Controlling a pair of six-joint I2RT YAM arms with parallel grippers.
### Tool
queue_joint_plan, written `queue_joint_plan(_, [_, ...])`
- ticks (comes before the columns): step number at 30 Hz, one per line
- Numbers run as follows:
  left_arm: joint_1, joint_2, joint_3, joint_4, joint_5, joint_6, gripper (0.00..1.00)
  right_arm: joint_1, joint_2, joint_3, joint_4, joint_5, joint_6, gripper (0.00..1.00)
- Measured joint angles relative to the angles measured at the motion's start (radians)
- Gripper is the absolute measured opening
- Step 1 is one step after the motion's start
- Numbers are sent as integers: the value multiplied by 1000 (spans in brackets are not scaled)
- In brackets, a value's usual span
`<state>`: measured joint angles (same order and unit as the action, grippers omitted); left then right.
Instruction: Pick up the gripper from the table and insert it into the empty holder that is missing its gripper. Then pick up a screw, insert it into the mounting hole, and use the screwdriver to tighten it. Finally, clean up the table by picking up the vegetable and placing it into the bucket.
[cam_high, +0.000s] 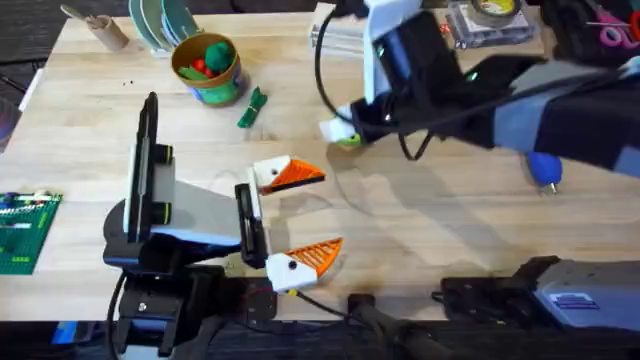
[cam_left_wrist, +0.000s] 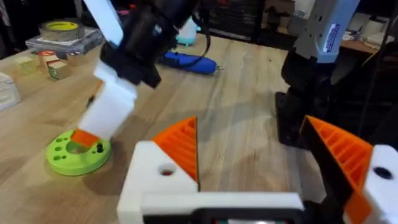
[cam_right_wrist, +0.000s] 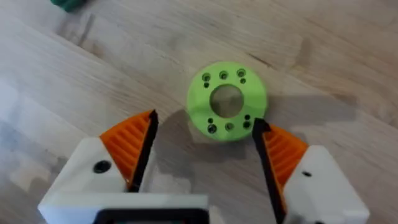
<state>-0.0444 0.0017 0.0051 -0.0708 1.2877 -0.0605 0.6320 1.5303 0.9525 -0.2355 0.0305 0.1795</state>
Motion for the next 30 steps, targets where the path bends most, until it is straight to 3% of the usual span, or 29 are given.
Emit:
queue_joint_plan(4, [0, 0, 0, 0, 0, 0, 993, 30, 13, -47, 19, 19, 10, 952])
queue_joint_plan(22, [0, 0, 0, 0, 0, 0, 993, 33, 82, -52, 50, 59, 23, 638])
queue_joint_plan(30, [0, 0, 0, 0, 0, 0, 994, 70, 82, -52, 54, 131, -10, 619])
